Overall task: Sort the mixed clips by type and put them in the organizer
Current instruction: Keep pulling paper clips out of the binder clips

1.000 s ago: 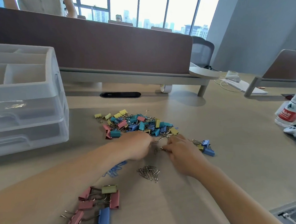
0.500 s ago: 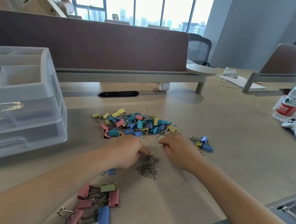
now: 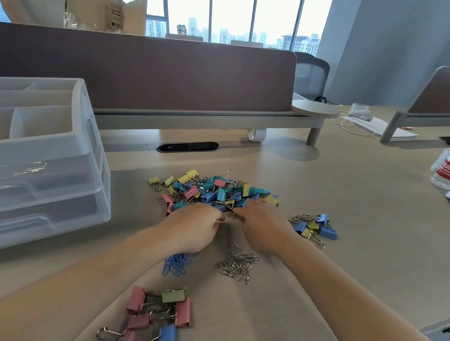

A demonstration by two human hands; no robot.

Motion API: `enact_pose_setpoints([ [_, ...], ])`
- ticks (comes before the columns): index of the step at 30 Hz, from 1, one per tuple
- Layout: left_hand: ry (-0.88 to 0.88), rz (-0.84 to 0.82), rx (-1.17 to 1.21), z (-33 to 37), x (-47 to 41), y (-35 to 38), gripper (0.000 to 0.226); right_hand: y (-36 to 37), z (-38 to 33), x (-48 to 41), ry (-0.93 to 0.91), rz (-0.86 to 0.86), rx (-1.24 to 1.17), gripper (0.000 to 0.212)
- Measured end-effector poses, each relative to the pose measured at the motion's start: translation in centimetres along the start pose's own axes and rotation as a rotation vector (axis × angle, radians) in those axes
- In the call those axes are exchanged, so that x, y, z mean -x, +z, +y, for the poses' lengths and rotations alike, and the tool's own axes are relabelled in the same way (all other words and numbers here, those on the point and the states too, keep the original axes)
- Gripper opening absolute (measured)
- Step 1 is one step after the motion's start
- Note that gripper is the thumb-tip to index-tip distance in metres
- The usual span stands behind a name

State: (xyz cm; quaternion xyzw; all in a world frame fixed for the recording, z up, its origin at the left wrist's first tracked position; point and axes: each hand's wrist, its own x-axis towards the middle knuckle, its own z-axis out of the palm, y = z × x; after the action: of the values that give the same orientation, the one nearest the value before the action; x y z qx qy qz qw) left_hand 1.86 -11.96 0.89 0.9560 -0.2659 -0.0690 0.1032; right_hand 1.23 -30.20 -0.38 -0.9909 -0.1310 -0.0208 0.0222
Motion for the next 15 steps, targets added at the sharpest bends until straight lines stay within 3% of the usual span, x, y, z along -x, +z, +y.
enact_pose_setpoints([
  [5, 0.002, -0.032, -0.02, -0.2, -0.7, 0.2, 0.027, 0.3, 0.1, 0.1, -0.027, 0.019, -0.004, 0.022],
  [15, 0.036, -0.012, -0.033, 0.1, -0.8, 1.1, 0.023, -0.7, 0.8, 3.1, -0.105, -0.09, -0.037, 0.045],
])
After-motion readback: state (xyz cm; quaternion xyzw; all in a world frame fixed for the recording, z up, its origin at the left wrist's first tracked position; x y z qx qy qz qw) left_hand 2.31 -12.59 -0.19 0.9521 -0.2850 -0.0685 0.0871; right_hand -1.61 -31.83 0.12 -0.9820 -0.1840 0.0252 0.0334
